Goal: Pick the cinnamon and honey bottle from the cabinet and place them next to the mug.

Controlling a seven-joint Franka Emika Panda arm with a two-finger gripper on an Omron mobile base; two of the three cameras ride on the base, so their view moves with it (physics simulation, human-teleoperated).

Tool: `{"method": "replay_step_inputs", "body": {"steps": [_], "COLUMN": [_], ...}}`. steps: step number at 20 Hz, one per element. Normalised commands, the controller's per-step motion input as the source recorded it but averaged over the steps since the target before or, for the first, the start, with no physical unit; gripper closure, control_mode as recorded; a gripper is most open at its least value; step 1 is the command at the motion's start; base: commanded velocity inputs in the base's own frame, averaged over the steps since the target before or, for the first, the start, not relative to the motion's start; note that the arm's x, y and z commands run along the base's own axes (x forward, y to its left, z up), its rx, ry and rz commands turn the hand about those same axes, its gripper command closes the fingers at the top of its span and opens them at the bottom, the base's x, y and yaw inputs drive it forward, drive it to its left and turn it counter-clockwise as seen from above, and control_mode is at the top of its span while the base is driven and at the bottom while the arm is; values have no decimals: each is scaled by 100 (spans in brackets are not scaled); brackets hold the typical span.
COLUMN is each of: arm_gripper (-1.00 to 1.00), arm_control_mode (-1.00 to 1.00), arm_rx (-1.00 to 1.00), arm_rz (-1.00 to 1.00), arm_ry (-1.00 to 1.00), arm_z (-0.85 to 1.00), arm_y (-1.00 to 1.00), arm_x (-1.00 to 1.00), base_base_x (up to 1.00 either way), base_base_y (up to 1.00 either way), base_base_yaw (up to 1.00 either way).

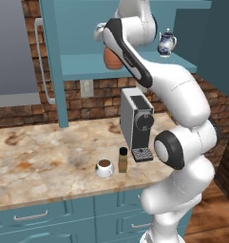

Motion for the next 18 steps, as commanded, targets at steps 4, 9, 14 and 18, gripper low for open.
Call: {"method": "replay_step_inputs", "body": {"steps": [4, 9, 14, 18], "arm_gripper": [100, 100, 100, 100], "arm_control_mode": [-100, -100, -100, -100], "arm_rx": [5, 6, 5, 0], "arm_rz": [0, 4, 11, 27], "arm_ry": [-7, -4, -1, 0], "arm_z": [-17, -29, -39, -49], "arm_y": [-28, -35, -45, -40], "arm_x": [-100, -100, -100, -94], "base_base_x": [0, 0, 0, 0], "base_base_y": [0, 0, 0, 0], "base_base_yaw": [0, 0, 0, 0]}}
